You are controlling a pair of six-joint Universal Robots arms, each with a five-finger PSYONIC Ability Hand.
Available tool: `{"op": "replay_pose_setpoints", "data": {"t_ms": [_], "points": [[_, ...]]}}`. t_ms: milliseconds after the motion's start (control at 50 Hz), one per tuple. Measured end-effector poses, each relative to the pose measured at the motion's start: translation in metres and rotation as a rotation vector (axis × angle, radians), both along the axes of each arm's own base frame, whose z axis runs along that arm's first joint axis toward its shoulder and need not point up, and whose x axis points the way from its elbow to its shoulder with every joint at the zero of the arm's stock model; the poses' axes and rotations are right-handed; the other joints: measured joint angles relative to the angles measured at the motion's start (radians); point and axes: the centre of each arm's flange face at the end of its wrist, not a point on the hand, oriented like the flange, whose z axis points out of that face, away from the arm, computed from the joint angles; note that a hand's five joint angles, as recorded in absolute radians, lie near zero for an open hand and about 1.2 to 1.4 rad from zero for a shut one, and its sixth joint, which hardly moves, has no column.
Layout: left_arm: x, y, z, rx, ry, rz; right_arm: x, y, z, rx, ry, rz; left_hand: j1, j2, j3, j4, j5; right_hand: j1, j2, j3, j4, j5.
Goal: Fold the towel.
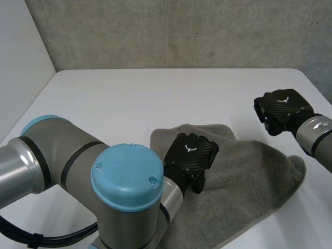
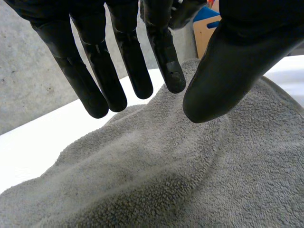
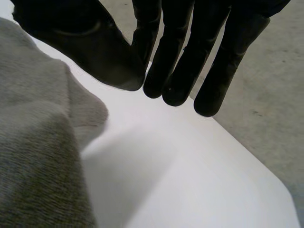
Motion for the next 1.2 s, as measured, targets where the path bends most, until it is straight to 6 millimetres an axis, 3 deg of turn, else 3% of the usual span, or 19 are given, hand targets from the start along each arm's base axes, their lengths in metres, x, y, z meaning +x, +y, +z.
{"op": "replay_pose_setpoints", "data": {"t_ms": [80,180,300,540,780,960,1080,1200], "points": [[0.006,0.004,-0.003,0.018,-0.025,-0.002,-0.006,-0.006,0.002,-0.015,0.002,-0.028,-0.143,-0.142,-0.143,-0.148,-0.14,-0.356,-0.349,-0.352,-0.35,-0.377],[0.015,0.013,-0.005,0.031,-0.07,-0.022,-0.009,-0.008,0.002,-0.02,0.003,-0.042,-0.304,-0.304,-0.304,-0.299,-0.311,-0.506,-0.481,-0.496,-0.496,-0.54],[0.027,0.028,-0.014,0.01,-0.163,-0.105,-0.009,-0.008,0.002,-0.02,0.002,-0.042,-0.508,-0.508,-0.515,-0.507,-0.527,-0.543,-0.516,-0.535,-0.534,-0.581],[0.047,0.048,-0.037,0.008,-0.292,-0.18,-0.009,-0.007,0.001,-0.015,0.003,-0.04,-0.722,-0.709,-0.736,-0.723,-0.755,-0.545,-0.52,-0.537,-0.537,-0.587],[0.056,0.054,-0.046,0.012,-0.354,-0.2,-0.009,-0.007,0.0,-0.01,0.003,-0.04,-0.732,-0.74,-0.751,-0.729,-0.767,-0.545,-0.52,-0.537,-0.537,-0.587],[0.058,0.057,-0.05,-0.011,-0.389,-0.219,-0.01,-0.008,-0.001,-0.006,0.004,-0.045,-0.675,-0.676,-0.672,-0.685,-0.682,-0.545,-0.52,-0.537,-0.537,-0.587],[0.059,0.056,-0.049,-0.015,-0.392,-0.215,-0.011,-0.008,-0.003,-0.002,0.004,-0.045,-0.166,-0.171,-0.169,-0.171,-0.189,-0.545,-0.52,-0.537,-0.537,-0.587],[0.059,0.055,-0.051,-0.014,-0.397,-0.21,-0.011,-0.008,-0.005,0.005,0.005,-0.045,0.076,0.074,0.076,0.072,0.065,-0.545,-0.52,-0.537,-0.537,-0.587]]}}
